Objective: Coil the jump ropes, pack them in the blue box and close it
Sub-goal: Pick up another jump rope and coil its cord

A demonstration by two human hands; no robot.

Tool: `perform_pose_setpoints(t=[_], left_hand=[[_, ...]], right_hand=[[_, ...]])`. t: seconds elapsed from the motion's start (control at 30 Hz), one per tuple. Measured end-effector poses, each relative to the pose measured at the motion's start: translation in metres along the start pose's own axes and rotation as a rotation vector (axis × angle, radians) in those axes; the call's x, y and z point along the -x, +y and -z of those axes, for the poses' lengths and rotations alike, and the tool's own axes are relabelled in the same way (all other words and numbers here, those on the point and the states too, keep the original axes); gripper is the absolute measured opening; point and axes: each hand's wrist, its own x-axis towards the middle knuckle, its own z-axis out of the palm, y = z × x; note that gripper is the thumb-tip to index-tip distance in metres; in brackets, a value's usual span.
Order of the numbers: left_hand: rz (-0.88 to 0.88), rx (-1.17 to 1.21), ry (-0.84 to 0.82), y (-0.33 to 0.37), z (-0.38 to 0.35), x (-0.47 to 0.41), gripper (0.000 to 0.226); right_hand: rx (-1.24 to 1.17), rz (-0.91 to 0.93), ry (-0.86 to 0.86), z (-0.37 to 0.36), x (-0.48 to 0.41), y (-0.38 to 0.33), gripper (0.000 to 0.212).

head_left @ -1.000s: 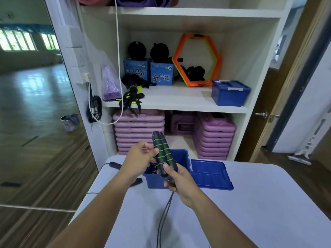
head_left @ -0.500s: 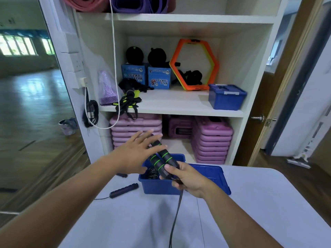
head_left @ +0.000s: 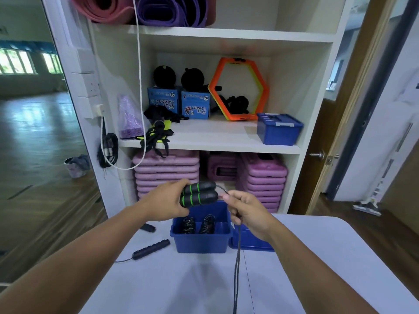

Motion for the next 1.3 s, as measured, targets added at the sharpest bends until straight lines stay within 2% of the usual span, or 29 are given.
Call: perform_pose_setpoints(t=[0.07,0.23,0.37,0.53,0.73,0.8,0.93,1.0,1.07,1.13,1.2,1.3], left_hand=[[0.073,0.259,0.026,0.0,-0.004,0.002,0.038],[0.141,0.666,0.071,0.017,-0.005,0.007,0.02],[0.102,1.05,0.095,0.037,0.0,0.01,0.034],[0.059,1.364,0.169,0.054,-0.001,0.003,0.033],[0.1,1.731,0.549,0.064,0.012,-0.025,0.017],[0.159,1.816,0.571,0.066,0.02,-0.033,0.007],[0.188,1.95,0.534,0.071,0.039,-0.041,0.012],[0.24,1.955,0.555,0.067,0.05,-0.044,0.015],[0.341,1.835,0.582,0.056,0.059,-0.049,0.023],[0.438,1.577,0.569,0.04,0.062,-0.054,0.041],[0.488,1.244,0.487,0.028,0.061,-0.052,0.062],[0.426,0.756,0.317,0.018,0.053,-0.041,0.069]], right_hand=[[0.005,0.042,0.062,0.004,-0.001,0.001,0.041],[-0.069,0.066,0.098,0.004,-0.004,0.006,0.028],[-0.116,0.075,0.134,0.005,-0.005,0.007,0.028],[-0.108,0.084,0.132,0.003,-0.007,0.001,0.029],[-0.04,0.039,0.088,-0.012,-0.008,0.012,0.032],[-0.013,0.009,0.061,-0.019,-0.007,0.016,0.033],[0.067,-0.046,0.023,-0.028,-0.005,0.02,0.039],[0.11,-0.065,0.011,-0.024,-0.002,0.02,0.04],[0.14,-0.089,-0.011,-0.016,0.003,0.019,0.04],[0.189,-0.107,-0.028,-0.005,0.008,0.017,0.039],[0.274,-0.095,-0.032,0.005,0.012,0.01,0.032],[0.422,-0.018,-0.019,0.013,0.016,-0.006,0.022]])
